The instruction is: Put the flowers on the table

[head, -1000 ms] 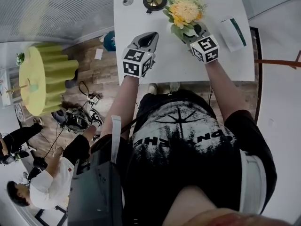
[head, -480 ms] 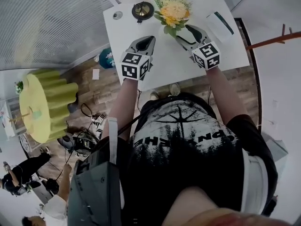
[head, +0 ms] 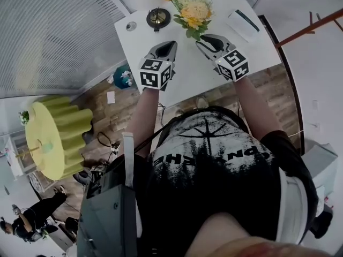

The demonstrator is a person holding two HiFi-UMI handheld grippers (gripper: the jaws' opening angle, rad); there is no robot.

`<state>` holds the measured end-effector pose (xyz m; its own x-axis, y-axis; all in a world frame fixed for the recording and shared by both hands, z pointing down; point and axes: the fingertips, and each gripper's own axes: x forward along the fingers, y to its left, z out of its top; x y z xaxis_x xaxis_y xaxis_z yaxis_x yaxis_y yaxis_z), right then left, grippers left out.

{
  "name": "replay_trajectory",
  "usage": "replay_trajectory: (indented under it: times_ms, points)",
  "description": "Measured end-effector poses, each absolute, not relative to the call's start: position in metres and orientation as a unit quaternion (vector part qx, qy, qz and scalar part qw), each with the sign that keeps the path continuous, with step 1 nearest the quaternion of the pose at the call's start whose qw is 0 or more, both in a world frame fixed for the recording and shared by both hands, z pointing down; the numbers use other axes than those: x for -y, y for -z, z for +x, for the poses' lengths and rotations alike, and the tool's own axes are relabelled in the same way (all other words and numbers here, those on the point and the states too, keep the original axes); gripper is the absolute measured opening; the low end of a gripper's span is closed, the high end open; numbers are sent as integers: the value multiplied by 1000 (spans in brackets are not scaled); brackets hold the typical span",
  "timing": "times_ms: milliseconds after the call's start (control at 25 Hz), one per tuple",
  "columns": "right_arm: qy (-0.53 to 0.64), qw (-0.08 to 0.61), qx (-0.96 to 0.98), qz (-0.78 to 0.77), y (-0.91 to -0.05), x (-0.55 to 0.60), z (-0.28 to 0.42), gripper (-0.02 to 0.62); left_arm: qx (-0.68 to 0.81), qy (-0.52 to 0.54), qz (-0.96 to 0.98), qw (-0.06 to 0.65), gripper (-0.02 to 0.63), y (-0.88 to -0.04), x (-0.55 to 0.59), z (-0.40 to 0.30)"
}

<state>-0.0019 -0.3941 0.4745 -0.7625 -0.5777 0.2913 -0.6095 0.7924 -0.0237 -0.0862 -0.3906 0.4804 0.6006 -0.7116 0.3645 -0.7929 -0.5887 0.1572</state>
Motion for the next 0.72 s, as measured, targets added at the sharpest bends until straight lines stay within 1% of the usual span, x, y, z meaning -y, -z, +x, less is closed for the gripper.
replay_trajectory:
  times_ms: [80, 200, 400, 720]
  points:
    - [-56, 135, 934, 324, -470, 393, -3, 66, 422, -132, 884, 150, 12, -478, 391, -85]
    - [-52, 137, 932, 330, -465, 391, -6, 37, 417, -131, 887, 147, 12, -476, 391, -85]
    - [-45, 132, 930, 340, -455, 389, -7, 21, 412, -128, 891, 142, 11, -471, 389, -84]
    - [-42, 144, 927, 345, -457, 388, -8, 17, 411, -127, 892, 137, 12, -467, 390, -86]
